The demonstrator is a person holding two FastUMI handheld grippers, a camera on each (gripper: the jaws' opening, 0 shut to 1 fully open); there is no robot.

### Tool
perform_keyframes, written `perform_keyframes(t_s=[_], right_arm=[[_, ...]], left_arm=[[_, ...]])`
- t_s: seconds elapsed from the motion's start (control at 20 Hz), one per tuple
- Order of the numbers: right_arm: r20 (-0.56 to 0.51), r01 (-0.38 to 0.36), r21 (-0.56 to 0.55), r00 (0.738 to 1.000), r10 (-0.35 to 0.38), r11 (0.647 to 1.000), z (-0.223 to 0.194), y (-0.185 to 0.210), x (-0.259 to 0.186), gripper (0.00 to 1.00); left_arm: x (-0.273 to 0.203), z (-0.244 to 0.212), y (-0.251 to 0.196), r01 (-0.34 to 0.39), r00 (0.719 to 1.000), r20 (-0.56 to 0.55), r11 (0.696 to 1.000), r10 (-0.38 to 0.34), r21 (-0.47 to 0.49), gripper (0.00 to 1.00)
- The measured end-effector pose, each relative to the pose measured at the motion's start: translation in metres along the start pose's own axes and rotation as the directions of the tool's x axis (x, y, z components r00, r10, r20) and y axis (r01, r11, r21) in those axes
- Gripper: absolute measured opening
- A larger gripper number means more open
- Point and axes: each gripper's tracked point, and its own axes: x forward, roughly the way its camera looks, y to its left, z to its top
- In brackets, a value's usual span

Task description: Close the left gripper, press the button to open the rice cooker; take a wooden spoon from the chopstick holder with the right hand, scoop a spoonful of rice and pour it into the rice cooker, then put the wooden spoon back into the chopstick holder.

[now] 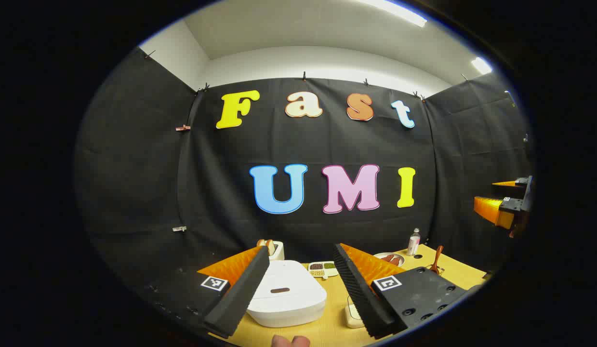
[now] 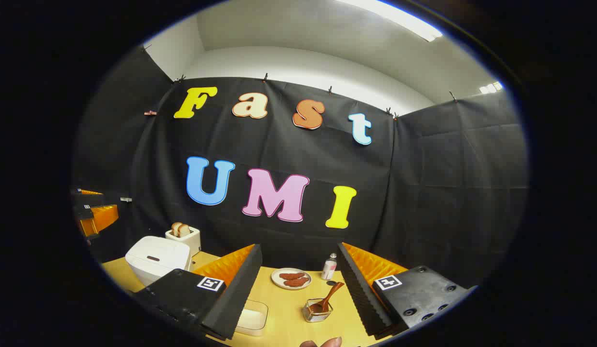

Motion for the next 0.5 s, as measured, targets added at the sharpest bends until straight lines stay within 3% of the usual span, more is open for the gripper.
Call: perform_keyframes(t_s=[0.5], right_arm=[[-0.004,-0.007,0.007,1.0,0.007,1.0,0.001,0.003,0.003,0.97]], left_arm=[[0.005,0.0,0.017,-0.04,0.999,-0.003,0.999,0.04,0.011,0.94]])
